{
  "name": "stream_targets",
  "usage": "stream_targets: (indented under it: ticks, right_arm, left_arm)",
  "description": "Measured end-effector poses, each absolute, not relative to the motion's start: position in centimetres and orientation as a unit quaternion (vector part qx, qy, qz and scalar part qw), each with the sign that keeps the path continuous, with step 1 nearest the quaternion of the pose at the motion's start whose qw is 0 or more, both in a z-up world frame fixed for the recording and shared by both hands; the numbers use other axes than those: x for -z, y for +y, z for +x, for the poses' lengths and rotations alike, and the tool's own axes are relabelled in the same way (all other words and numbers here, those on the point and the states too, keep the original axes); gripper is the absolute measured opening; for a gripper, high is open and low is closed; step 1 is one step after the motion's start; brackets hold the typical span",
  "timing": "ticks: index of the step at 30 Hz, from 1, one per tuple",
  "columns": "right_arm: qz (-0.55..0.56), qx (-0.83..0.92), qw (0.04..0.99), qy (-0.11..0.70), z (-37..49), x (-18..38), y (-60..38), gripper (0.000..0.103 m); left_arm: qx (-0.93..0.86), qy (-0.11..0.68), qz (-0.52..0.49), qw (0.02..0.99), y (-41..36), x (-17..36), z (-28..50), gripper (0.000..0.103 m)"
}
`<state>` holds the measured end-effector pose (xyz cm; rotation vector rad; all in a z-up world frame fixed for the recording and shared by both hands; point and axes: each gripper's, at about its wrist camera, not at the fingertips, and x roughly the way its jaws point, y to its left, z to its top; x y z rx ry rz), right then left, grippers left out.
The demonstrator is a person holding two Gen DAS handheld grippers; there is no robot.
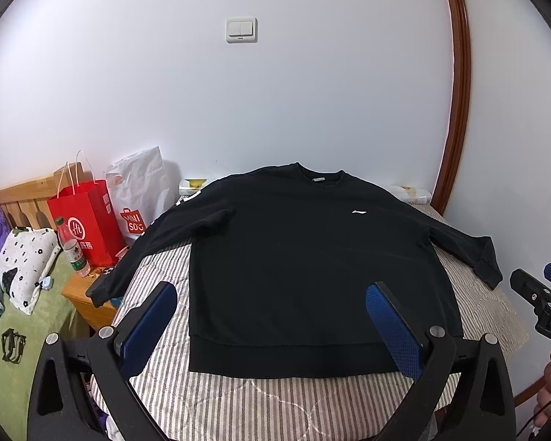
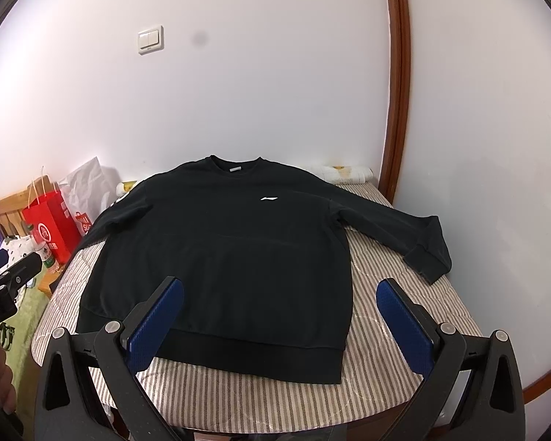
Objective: Fold small clothes
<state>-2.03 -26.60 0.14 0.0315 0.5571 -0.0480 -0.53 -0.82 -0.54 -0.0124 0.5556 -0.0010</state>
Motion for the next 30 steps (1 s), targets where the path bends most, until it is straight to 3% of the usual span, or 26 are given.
stream_targets:
  ticks: [30]
  right_arm:
    - [0.010, 0.025, 0.961, 0.274, -2.16, -0.24, -26.59, 0.103]
  left_arm:
    - [0.001, 0.275, -0.008, 0.961, -0.79, 0.70, -0.70, 0.103]
